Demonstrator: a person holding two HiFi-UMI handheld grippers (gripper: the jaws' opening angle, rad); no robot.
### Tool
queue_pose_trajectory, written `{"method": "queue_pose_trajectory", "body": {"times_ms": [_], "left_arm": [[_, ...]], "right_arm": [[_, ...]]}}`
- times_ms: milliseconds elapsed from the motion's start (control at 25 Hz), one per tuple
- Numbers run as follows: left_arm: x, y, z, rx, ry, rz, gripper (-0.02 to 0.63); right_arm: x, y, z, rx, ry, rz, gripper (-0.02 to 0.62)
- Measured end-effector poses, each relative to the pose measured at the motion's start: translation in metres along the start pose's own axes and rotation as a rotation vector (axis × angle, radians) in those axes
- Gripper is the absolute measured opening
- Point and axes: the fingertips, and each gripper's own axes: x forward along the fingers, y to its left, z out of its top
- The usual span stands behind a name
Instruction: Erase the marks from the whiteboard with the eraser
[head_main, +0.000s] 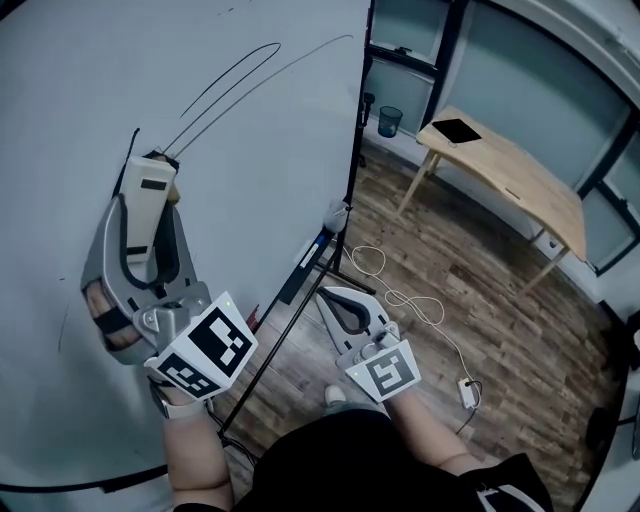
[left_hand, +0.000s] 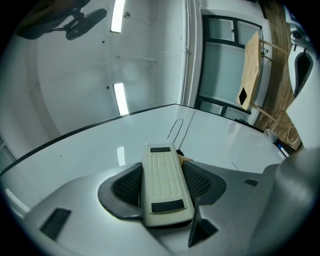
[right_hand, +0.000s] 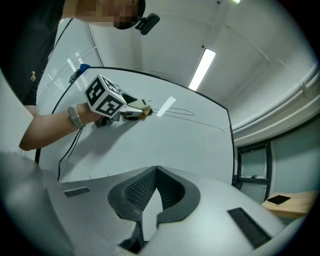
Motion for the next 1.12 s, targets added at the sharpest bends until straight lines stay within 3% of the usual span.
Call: {"method": "queue_pose_trajectory", "body": {"times_ms": [160, 280, 400, 600, 840, 1120], "left_arm": [[-0.013, 0.007, 0.0, -0.027, -0.036, 0.011, 0.266], [-0.055, 0.042, -0.021, -0.065, -0.017, 0.047, 0.267], [-0.078, 0.064, -0.044, -0.038, 0.01, 0.078, 0.267], [-0.073, 0.057, -0.068, -0.01, 0.097, 0.099, 0.267], [-0.125, 0.077, -0.111, -0.009, 0.225, 0.117, 0.267], [-0.108, 0.072, -0.108, -0.013, 0.271, 0.141, 0.265]], "right_arm": [[0.01, 0.014, 0.004, 0.003, -0.013, 0.055, 0.028], [0.009, 0.059, 0.019, 0.006, -0.031, 0.125, 0.028], [0.026, 0.088, 0.013, 0.019, -0.031, 0.194, 0.028], [0.07, 0.083, -0.005, 0.046, -0.053, 0.311, 0.027], [0.078, 0.139, 0.0, 0.075, -0.066, 0.455, 0.028], [0.092, 0.125, -0.009, 0.037, -0.067, 0.53, 0.028]]}}
